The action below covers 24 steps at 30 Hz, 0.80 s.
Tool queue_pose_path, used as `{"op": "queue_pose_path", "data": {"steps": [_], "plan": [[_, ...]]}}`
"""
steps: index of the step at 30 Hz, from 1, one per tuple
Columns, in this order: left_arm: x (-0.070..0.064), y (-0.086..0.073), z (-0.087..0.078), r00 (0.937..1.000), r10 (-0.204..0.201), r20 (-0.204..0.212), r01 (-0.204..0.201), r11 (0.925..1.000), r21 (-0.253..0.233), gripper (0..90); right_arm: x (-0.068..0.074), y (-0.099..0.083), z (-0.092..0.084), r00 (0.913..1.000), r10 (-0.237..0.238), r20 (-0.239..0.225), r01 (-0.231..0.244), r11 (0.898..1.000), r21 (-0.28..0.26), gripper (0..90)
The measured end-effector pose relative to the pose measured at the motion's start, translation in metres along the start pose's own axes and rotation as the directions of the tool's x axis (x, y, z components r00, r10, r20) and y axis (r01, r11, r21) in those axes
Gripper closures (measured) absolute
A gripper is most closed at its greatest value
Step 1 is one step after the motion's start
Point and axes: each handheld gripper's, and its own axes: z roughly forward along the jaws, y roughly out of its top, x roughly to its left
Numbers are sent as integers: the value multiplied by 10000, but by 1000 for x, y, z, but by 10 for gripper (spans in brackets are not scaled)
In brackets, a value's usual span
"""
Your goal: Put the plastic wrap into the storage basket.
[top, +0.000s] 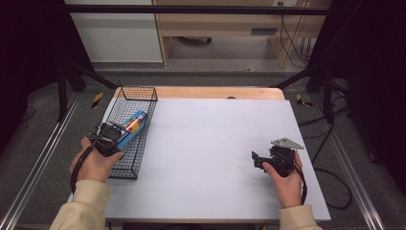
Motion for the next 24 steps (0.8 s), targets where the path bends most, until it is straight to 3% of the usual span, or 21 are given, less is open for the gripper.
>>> {"op": "queue_pose_path", "data": {"steps": [18, 21, 24], "plan": [[-4, 2, 1, 9988, 334, -369, -332, 9994, 58, 306, 0, -1, 0, 10000, -1, -26, 1, 10000, 50, 60], [-4, 1, -1, 9988, 332, -360, -337, 9994, -118, 301, 0, 0, -1, 10000, -13, -28, 14, 10000, 17, 60], [-7, 1, -5, 9980, 318, -539, -351, 9975, -611, 243, 0, 0, -1, 10000, 57, -39, -57, 10000, 0, 60]]}}
